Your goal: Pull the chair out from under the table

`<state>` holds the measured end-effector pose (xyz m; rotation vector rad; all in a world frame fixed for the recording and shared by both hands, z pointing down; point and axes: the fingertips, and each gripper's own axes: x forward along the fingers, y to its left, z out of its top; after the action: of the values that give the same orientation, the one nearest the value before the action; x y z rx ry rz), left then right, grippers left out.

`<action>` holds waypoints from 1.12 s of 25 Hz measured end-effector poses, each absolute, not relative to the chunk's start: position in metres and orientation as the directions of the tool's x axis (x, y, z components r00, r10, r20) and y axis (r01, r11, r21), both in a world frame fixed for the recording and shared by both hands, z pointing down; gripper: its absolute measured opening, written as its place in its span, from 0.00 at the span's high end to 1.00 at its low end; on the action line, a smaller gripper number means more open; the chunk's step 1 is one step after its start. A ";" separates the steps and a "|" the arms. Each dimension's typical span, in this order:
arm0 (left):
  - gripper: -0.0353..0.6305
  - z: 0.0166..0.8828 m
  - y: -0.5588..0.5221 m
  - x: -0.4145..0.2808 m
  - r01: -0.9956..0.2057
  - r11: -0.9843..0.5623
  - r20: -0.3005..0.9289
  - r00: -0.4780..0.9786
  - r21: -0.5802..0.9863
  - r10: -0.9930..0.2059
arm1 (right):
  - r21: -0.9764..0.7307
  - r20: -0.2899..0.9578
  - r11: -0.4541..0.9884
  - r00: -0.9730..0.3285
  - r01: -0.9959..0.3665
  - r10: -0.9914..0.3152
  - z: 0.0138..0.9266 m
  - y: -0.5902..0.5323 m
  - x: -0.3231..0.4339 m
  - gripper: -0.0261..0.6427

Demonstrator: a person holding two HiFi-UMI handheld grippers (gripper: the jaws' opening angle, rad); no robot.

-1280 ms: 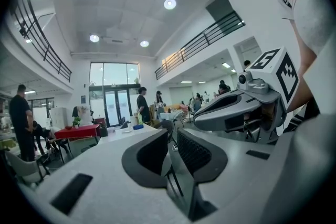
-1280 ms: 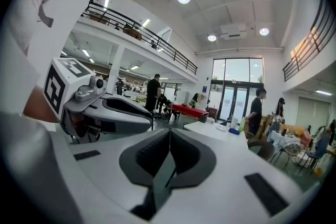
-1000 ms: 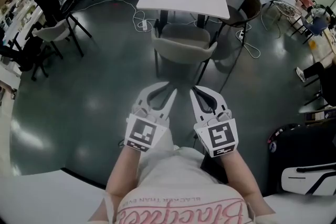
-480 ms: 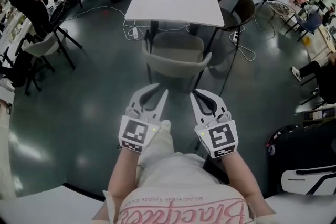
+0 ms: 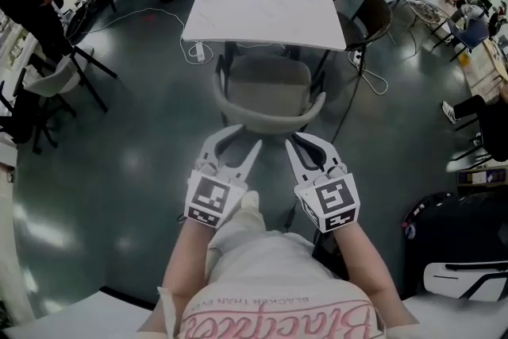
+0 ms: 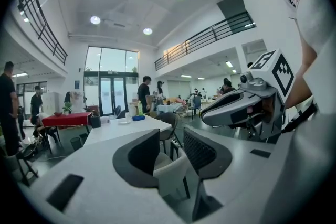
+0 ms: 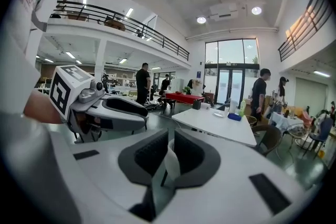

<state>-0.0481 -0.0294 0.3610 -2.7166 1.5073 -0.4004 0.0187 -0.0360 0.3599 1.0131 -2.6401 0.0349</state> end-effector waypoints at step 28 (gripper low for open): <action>0.70 0.558 -0.172 -0.080 -0.488 -0.852 0.742 0.496 -0.190 -0.450 | 0.008 0.765 0.931 -0.597 -0.366 -0.242 0.557 -0.169 -0.006 0.69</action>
<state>-0.0795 -0.1723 0.5579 -2.7564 0.8647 -1.3456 -0.0064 -0.1688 0.5575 0.4287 -2.2363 0.1882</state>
